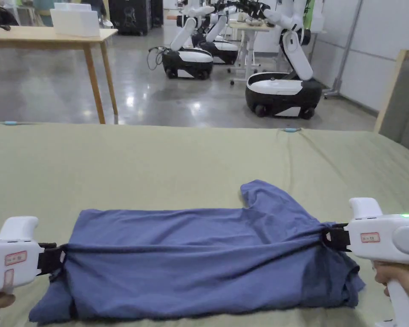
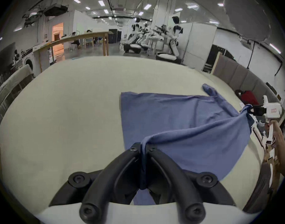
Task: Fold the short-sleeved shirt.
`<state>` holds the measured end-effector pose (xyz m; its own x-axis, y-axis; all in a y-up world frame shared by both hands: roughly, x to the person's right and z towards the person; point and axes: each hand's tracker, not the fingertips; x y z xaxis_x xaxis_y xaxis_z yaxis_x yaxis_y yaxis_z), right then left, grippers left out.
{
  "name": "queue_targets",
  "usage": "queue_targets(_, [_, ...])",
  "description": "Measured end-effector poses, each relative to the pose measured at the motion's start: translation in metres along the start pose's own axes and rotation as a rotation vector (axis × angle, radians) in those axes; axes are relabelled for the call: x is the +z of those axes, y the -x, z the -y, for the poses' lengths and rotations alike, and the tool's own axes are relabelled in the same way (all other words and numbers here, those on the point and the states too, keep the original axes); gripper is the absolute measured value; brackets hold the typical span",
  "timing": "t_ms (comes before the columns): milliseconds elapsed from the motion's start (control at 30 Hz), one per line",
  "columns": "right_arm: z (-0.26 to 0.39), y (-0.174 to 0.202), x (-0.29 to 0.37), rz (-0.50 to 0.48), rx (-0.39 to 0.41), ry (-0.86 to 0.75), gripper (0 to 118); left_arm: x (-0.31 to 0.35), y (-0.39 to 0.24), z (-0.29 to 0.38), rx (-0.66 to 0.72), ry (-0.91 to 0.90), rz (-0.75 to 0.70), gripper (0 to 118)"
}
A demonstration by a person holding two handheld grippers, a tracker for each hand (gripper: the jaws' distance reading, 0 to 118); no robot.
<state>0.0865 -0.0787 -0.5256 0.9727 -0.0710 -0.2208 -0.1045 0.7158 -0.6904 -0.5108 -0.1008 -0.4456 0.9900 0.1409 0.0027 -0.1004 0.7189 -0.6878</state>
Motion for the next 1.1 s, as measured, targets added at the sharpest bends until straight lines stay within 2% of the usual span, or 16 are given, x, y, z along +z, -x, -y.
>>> queue_targets(167, [0.013,-0.001,-0.052,0.077,0.046,0.144,8,-0.032,-0.003,0.011,-0.047,0.108,-0.050,3])
queue_targets(267, [0.020,0.003,-0.055,0.097,0.085,0.122,11,-0.031,-0.006,0.018,-0.063,0.086,-0.060,9])
queue_targets(300, [0.018,0.002,-0.053,0.100,0.083,0.121,18,-0.030,-0.005,0.016,-0.064,0.082,-0.064,26])
queue_targets(333, [0.015,0.001,-0.052,0.098,0.081,0.118,52,-0.030,-0.005,0.015,-0.061,0.080,-0.077,83])
queue_targets(367, [0.014,-0.002,-0.046,0.097,0.072,0.077,89,-0.028,-0.003,0.013,-0.048,0.073,-0.101,118])
queue_targets(400, [0.013,-0.004,-0.037,0.101,0.052,0.024,116,-0.027,0.001,0.011,-0.027,0.083,-0.087,115])
queue_targets(433, [0.012,-0.006,-0.026,0.128,0.026,-0.017,117,-0.011,0.004,0.013,-0.015,0.099,-0.052,113])
queue_targets(533, [0.014,-0.013,0.044,0.100,-0.038,-0.184,115,0.033,0.009,0.012,0.043,-0.023,-0.027,114])
queue_targets(633, [0.043,-0.006,0.121,0.071,-0.038,-0.274,115,0.093,0.012,0.037,0.048,-0.165,-0.069,111])
queue_targets(733, [0.086,0.008,0.190,0.028,-0.016,-0.282,112,0.155,0.016,0.092,0.060,-0.268,-0.124,104])
queue_targets(767, [0.100,0.018,0.208,0.028,-0.014,-0.295,102,0.172,0.016,0.110,0.063,-0.289,-0.126,88])
queue_targets(800, [0.117,0.024,0.227,0.027,-0.008,-0.319,81,0.188,0.015,0.128,0.067,-0.325,-0.117,57])
queue_targets(833, [0.132,0.030,0.240,0.030,-0.008,-0.326,35,0.209,0.003,0.143,0.070,-0.298,-0.133,10])
queue_targets(867, [0.143,0.034,0.249,0.028,-0.018,-0.321,3,0.218,-0.001,0.155,0.085,-0.291,-0.149,2])
queue_targets(1000, [0.176,0.041,0.266,-0.008,-0.139,-0.316,0,0.232,-0.007,0.182,0.067,-0.237,-0.133,0])
queue_targets(1100, [0.177,0.045,0.273,-0.003,-0.129,-0.313,0,0.227,-0.010,0.170,0.032,-0.223,-0.114,0])
